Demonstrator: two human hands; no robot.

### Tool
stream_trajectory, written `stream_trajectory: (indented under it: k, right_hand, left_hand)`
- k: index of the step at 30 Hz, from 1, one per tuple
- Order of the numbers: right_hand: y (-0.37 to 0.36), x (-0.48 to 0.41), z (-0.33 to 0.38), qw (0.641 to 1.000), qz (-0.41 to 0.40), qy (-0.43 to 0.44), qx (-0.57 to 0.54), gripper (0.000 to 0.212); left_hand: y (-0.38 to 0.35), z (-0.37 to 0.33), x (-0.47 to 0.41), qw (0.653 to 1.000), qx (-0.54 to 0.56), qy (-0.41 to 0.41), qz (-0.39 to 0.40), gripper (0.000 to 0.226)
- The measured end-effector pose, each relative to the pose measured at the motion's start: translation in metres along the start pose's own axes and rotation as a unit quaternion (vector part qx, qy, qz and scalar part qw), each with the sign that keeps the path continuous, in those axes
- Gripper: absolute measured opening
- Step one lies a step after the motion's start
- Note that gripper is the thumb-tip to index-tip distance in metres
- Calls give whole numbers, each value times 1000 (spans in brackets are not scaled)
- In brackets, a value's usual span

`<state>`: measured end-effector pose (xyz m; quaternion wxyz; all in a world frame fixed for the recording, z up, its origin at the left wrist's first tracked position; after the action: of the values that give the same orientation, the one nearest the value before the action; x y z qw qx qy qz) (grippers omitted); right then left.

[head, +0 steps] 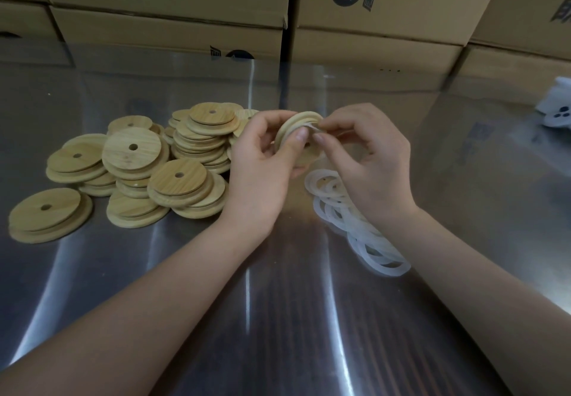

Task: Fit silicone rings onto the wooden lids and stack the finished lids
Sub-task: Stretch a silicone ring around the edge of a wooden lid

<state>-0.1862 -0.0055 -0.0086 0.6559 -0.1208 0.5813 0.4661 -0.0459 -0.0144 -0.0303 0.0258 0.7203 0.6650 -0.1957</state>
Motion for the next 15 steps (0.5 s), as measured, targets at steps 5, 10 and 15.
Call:
stream_trajectory:
  k: [5, 10, 15]
  right_hand:
    - [2, 0, -3, 1000, -16, 7, 22, 3]
    - [2, 0, -5, 1000, -4, -6, 27, 7]
    - [0, -1, -8, 998, 5, -55, -9, 6]
  left_hand:
    - [-3, 2, 1, 998, 28, 27, 45, 16]
    - [-3, 0, 0, 999, -37, -10, 34, 22]
    - [0, -4, -4, 996, -74, -46, 19, 26]
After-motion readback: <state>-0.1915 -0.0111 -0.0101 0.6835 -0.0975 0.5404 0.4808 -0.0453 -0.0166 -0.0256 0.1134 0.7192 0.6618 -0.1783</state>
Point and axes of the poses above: each hand's wrist, its own x-axis away from the middle knuckle, its own y-axis out of the back of the hand, z = x × y, the point moved 3 cm from there along -x, towards the middle knuckle, and after that the axes turned 1 degree about z, right-handed, at the moved point
